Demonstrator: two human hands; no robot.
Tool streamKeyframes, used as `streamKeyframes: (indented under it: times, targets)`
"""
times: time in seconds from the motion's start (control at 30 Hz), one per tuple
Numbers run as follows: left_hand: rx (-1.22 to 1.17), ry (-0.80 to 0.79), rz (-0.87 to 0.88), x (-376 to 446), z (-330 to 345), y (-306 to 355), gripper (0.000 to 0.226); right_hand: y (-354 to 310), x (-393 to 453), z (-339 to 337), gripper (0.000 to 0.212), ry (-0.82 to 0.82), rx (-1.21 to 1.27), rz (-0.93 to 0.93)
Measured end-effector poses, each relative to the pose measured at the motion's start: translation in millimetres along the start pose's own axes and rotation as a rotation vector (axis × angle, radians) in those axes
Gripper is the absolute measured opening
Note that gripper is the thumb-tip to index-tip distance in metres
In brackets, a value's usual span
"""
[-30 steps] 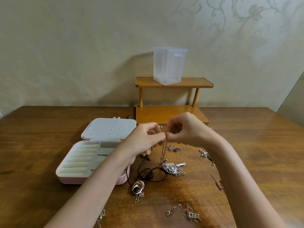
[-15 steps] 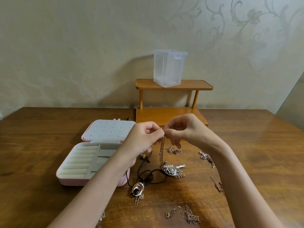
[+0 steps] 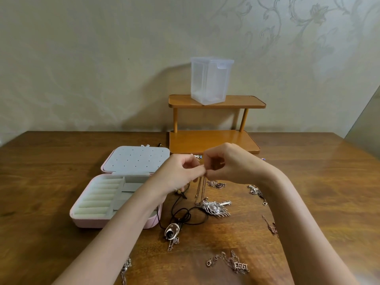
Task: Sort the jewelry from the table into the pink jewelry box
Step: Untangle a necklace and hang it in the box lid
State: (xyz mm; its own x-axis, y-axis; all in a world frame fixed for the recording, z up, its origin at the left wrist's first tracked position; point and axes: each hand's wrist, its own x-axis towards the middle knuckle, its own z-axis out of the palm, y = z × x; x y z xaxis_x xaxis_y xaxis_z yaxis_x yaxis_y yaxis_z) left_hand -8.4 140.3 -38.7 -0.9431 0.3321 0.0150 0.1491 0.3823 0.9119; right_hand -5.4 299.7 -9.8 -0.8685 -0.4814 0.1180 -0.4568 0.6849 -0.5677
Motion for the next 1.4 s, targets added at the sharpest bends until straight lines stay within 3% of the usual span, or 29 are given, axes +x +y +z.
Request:
streamKeyframes:
  times: [0.13, 0.3, 0.47, 0.6, 0.77, 1.0, 1.13, 1.3, 1.4]
  targets:
    - [-0.074, 0.01, -0.057, 1.7, 3.2, -3.0, 0.013, -3.6, 1.8, 1.9, 0.028, -0.012, -0.105, -0.026]
    - [-0.212, -0.019, -0.027, 0.8, 1.4, 0.8, 0.008, -0.7, -3.5, -5.2, 0.017, -0.001, -0.002, -0.007]
    - [-0.111, -0.019, 0.101, 0.5, 0.3, 3.5, 0.023, -3.2, -2.7, -4.0, 0.02, -0.014, 0.015, 0.049]
    - [-0.256, -0.044, 0.029, 1.2, 0.6, 1.6, 0.019, -5.9, -3.6, -4.9, 0.017, -0.022, 0.095, 0.05]
    - [-0.228, -0.014, 0.001, 3.6, 1.6, -3.5, 0.02, -11.0, -0.6, 2.7, 0.007, -0.033, -0.058, 0.078]
    - [-0.395, 0.057, -0.052, 7.5, 0.6, -6.2, 0.028, -16.6, 1.6, 5.4, 0.015, 0.023, -0.161, 0.013]
    - [-0.29, 0.133, -0.03, 6.0, 8.7, -7.0, 0.022, -13.3, 2.2, 5.1, 0.009, 0.025, -0.216, 0.034]
    - [-0.287, -0.052, -0.144, 6.4, 5.8, -5.9, 0.01, -14.5, 0.2, 5.5, 0.015, -0.012, -0.172, 0.048]
    - [-0.542, -0.235, -0.175, 2.8, -0.4, -3.8, 0.012, -18.4, -1.9, 2.9, 0.012, 0.011, -0.058, 0.015]
